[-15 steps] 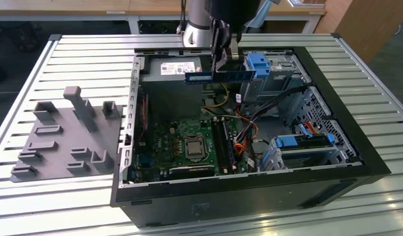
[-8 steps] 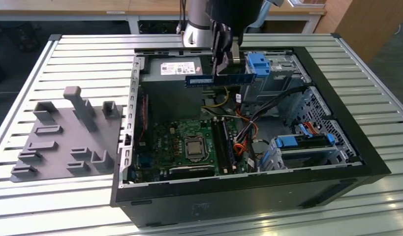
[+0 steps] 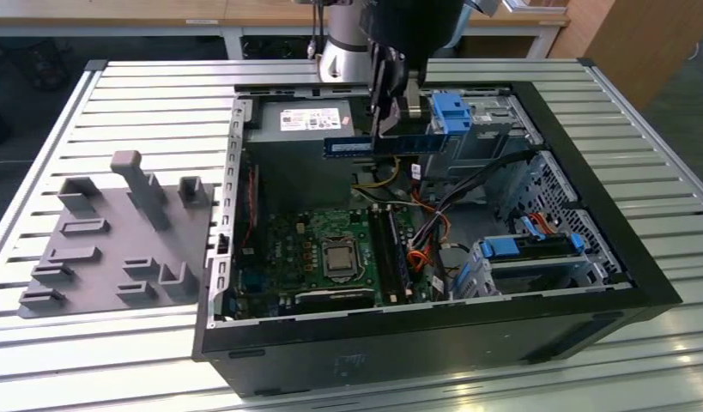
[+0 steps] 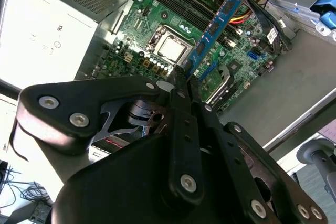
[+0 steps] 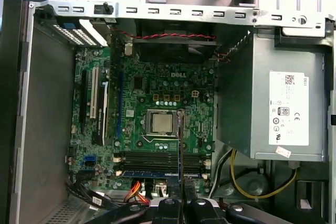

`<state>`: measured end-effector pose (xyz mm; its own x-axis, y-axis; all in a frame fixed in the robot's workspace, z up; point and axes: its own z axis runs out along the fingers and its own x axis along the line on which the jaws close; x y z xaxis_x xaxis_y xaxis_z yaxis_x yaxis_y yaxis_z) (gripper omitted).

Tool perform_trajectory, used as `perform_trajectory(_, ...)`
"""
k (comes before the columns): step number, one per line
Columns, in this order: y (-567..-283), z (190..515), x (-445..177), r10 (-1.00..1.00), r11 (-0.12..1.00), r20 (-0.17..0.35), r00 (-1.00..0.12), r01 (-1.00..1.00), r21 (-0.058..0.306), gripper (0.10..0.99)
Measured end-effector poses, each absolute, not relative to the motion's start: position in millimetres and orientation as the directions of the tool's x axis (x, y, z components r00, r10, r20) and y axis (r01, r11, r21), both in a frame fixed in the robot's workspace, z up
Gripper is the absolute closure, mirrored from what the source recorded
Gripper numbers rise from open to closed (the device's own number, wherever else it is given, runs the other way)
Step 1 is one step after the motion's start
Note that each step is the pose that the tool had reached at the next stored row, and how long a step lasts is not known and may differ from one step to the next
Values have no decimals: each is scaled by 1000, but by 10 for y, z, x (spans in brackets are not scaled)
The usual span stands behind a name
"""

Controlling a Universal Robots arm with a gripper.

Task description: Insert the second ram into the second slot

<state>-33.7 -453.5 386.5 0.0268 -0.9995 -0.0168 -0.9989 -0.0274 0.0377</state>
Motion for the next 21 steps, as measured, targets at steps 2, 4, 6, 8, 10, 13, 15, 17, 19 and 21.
perform_trajectory(2,-4543,3865,-338,-1000,-27,-17,26,-999,38,949)
perform_trajectory(4,-4543,3865,-337,-1000,-18,-17,17,-999,38,949)
perform_trajectory(6,-4544,3864,-337,-1000,3,-16,-4,-999,38,949)
perform_trajectory(8,-4543,3863,-336,-1000,26,-16,-26,-999,38,949)
perform_trajectory(10,-4544,3862,-336,-999,45,-16,-46,-998,38,949)
perform_trajectory(13,-4544,3862,-336,-997,68,-16,-69,-997,38,949)
perform_trajectory(15,-4543,3862,-336,-997,77,-15,-77,-996,38,949)
perform_trajectory(17,-4544,3862,-337,-996,85,-15,-85,-996,38,949)
perform_trajectory(19,-4543,3862,-337,-995,95,-15,-95,-995,38,949)
perform_trajectory(21,-4543,3862,-337,-994,104,-15,-105,-994,38,949)
